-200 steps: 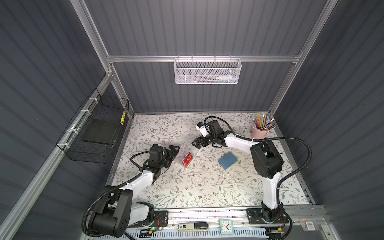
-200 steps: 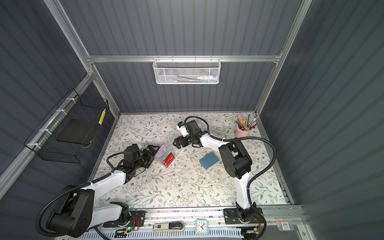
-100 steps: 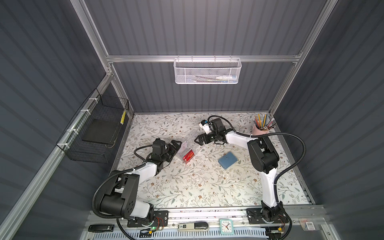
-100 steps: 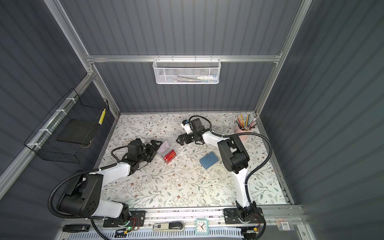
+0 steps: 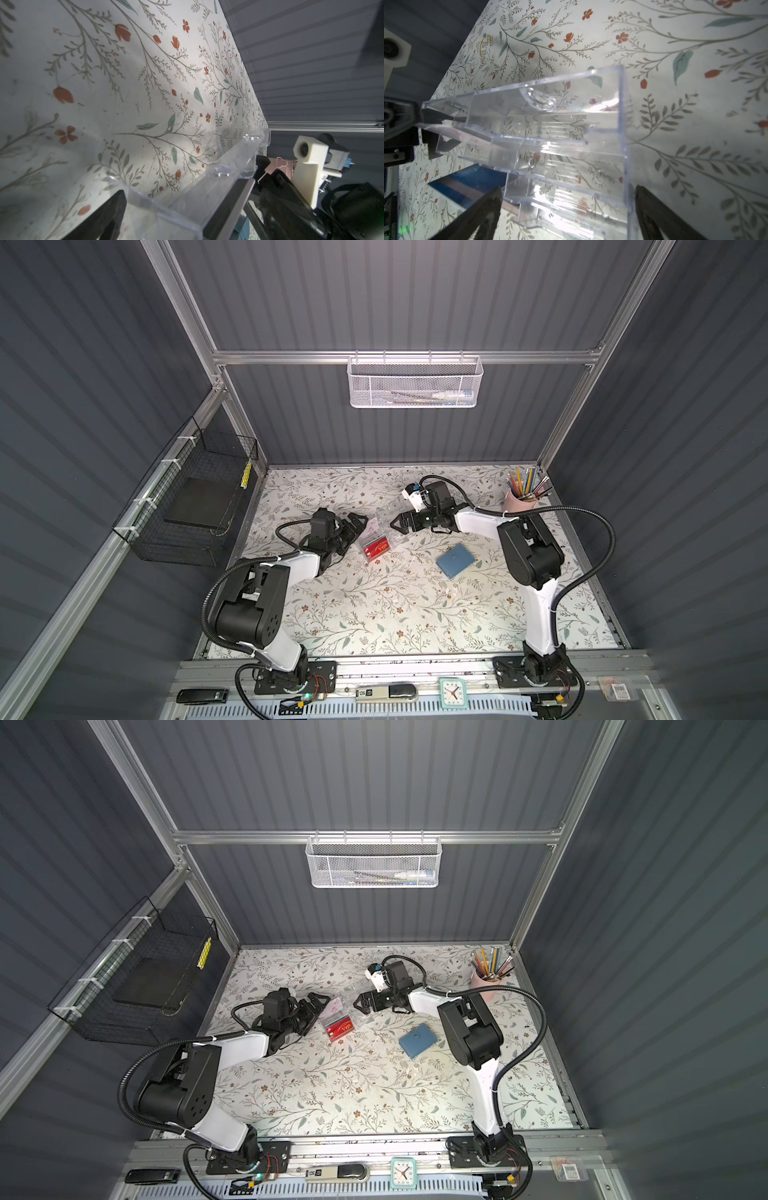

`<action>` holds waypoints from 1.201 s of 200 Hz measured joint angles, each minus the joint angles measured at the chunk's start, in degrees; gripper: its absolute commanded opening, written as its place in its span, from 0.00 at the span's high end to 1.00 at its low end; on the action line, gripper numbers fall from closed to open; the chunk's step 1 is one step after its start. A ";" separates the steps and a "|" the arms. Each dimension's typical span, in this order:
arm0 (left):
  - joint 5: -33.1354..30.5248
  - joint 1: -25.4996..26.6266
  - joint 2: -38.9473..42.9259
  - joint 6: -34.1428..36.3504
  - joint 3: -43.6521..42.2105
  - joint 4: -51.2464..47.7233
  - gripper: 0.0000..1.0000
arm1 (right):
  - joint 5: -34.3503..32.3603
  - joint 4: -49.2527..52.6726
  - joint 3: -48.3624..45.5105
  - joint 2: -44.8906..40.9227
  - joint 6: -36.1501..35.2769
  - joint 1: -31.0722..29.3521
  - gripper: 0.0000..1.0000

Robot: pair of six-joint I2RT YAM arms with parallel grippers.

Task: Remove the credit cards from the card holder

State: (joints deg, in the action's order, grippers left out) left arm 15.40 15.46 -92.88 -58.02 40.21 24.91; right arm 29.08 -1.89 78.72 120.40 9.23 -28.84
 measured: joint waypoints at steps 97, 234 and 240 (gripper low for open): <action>1.84 2.29 -7.58 2.75 6.78 0.83 0.00 | -5.25 -3.26 -12.37 -8.76 4.24 0.22 0.01; 2.16 4.42 -7.91 9.60 12.74 -7.10 0.00 | -10.45 0.46 -14.32 -13.18 7.04 0.07 0.01; 1.73 4.50 -7.02 10.36 12.81 -8.46 0.00 | -10.69 0.48 -14.32 -13.68 7.02 0.02 0.01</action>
State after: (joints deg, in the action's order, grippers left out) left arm 17.12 19.97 -99.90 -47.66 53.01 16.45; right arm 18.39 -1.41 64.40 106.72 16.25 -28.82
